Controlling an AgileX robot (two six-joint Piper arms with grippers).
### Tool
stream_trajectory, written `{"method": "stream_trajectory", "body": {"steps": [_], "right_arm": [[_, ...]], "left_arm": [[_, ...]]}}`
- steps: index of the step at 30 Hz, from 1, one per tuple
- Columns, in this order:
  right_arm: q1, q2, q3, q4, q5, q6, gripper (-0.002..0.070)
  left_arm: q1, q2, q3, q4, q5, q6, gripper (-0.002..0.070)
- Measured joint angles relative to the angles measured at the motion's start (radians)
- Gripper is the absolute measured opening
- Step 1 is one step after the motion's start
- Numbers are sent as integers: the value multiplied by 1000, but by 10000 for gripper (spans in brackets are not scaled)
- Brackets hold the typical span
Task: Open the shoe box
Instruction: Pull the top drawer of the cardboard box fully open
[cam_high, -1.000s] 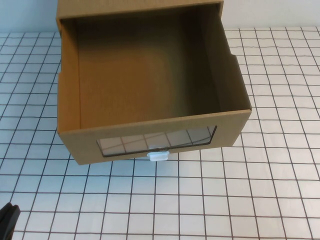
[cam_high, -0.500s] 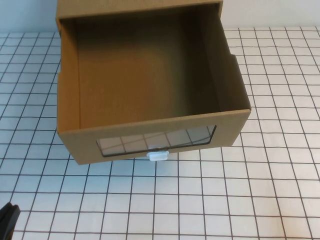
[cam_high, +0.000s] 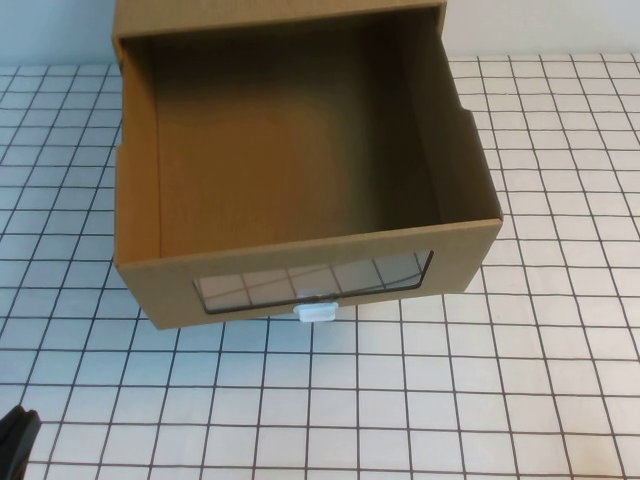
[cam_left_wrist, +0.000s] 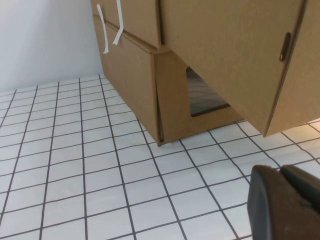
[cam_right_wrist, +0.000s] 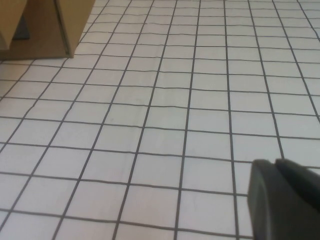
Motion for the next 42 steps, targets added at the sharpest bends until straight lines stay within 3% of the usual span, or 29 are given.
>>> {"method": "stream_trajectory", "body": {"steps": [29,32,37,42], "right_arm": [[0,0,0,2,4,0,-13],[0,0,0,2,4,0,-13],[0,0,0,2,4,0,-13],[0,0,0,2,4,0,-13]], "left_arm": [[0,0,0,9,0,0,-2],[2,0,0,125,0,-56,-2],[57,0,0,400,22,-374,-2],[86,0,0,471,153,-453,-2]]}}
